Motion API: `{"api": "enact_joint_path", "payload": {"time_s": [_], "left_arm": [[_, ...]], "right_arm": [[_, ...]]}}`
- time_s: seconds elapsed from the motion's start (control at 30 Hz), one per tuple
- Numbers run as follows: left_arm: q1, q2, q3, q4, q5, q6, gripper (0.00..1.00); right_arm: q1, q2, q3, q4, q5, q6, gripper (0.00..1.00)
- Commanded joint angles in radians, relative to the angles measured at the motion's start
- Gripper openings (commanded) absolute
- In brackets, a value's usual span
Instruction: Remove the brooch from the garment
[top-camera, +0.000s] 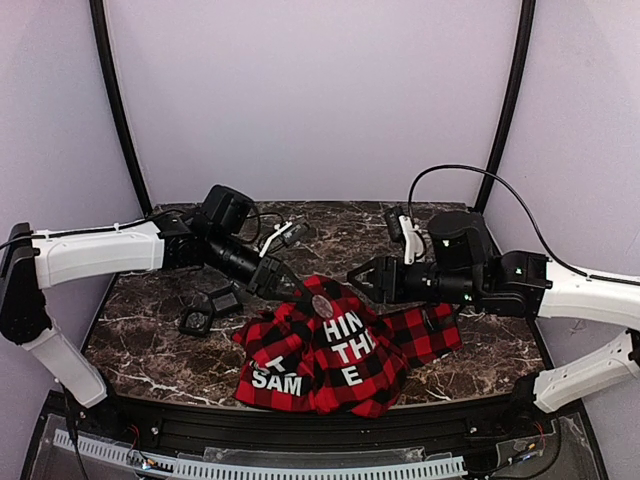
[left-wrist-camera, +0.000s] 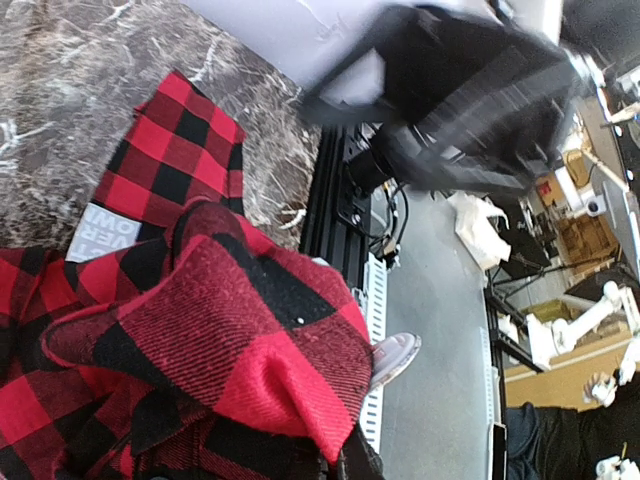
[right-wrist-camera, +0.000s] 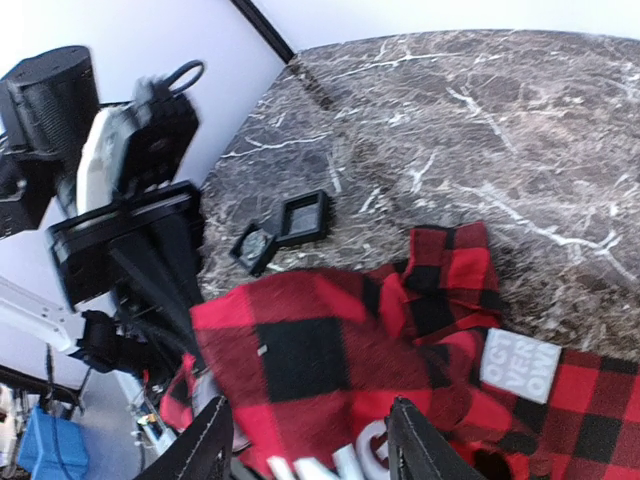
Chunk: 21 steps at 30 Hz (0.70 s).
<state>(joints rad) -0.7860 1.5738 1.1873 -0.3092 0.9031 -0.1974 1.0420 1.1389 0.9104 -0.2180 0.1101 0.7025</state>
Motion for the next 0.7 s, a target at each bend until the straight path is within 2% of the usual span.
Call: {"api": "enact_joint_path", "payload": {"time_s": [0.0,0.13,0.27,0.47,0.67], "left_arm": [[0.045,-0.038,-0.015,0.033,0.015,-0.055,0.01],[0.052,-0.001,0.015,-0.048,-0.032,-0.043,0.01],[0.051,0.010,0.022,-0.074,-0.051,-0.043,0.01],[0.051,0.006,0.016,-0.068,-0.042,-0.048,0.01],[0.052,0.004,0.015,-0.066,-0.031,-0.045,0.01]], "right_arm": [[0.092,0.022,0.046,0.007,-0.001,0.028,0.48],[0.159,0.093,0.080,0.048,-0.001,0.040,0.42],[0.181,0.167,0.119,0.064,0.020,0.044,0.40],[0.182,0.266,0.203,0.012,0.069,0.043,0.27],[0.182,0.288,0.218,-0.033,0.141,0.067,0.25]]}}
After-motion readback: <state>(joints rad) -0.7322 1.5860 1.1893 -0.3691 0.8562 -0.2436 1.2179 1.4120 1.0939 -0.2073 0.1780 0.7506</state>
